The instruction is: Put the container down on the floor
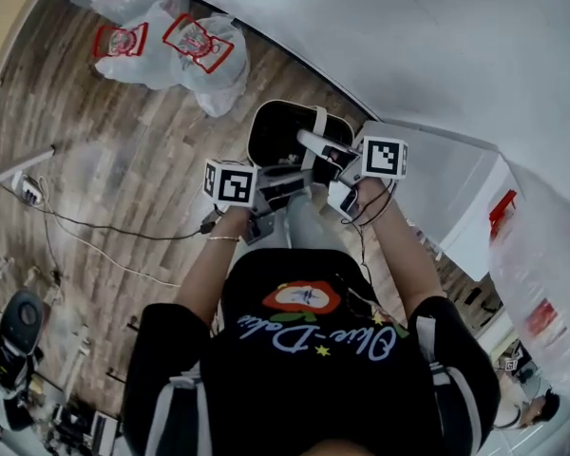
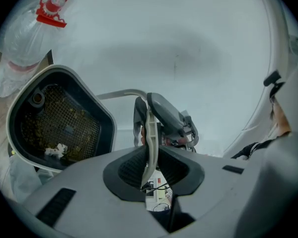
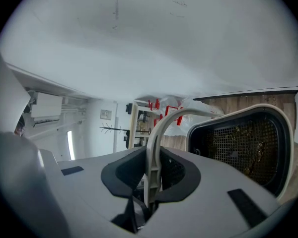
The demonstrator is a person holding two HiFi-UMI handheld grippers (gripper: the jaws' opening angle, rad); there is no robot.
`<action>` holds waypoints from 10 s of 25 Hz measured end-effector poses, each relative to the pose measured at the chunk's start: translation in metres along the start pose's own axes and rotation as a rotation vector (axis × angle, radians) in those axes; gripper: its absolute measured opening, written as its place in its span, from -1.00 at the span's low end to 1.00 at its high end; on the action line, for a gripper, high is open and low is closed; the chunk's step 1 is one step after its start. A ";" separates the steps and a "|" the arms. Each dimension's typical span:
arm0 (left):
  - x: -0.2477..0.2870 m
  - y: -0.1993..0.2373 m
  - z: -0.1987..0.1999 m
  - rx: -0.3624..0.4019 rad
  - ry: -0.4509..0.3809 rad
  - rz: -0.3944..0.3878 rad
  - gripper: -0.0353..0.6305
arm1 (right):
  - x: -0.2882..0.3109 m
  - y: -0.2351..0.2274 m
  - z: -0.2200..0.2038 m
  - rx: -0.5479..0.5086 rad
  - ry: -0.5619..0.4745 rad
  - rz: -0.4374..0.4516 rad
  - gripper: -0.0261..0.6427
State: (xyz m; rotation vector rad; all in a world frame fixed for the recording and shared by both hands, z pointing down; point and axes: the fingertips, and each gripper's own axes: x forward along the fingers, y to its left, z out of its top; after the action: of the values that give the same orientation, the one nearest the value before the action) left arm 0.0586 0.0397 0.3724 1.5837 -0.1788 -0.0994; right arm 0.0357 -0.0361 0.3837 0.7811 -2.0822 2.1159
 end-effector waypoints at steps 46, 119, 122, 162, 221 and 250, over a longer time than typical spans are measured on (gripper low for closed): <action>0.056 0.309 0.033 -0.094 -0.161 0.147 -0.65 | 0.118 -0.286 0.028 -0.099 0.235 -0.170 -0.76; 0.002 0.461 0.059 -0.123 -0.212 0.466 -0.53 | 0.171 -0.387 0.023 -0.082 0.261 -0.358 -0.37; -0.007 0.465 0.056 -0.113 -0.190 0.506 -0.55 | 0.174 -0.380 0.020 -0.088 0.271 -0.340 -0.37; -0.030 0.422 0.060 -0.076 -0.334 0.527 -0.85 | 0.141 -0.346 0.017 -0.126 0.187 -0.322 -0.73; -0.026 -0.160 0.090 0.799 -0.409 0.357 -0.86 | -0.101 0.137 0.045 -0.731 -0.397 -0.124 -0.93; 0.000 -0.204 0.073 0.941 -0.408 0.396 -0.86 | -0.130 0.176 0.048 -0.848 -0.459 -0.040 -0.93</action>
State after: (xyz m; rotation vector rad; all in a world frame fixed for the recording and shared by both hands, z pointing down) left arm 0.0563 -0.0293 0.1671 2.4085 -0.9627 -0.0229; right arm 0.0935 -0.0568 0.1689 1.1806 -2.7794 0.8708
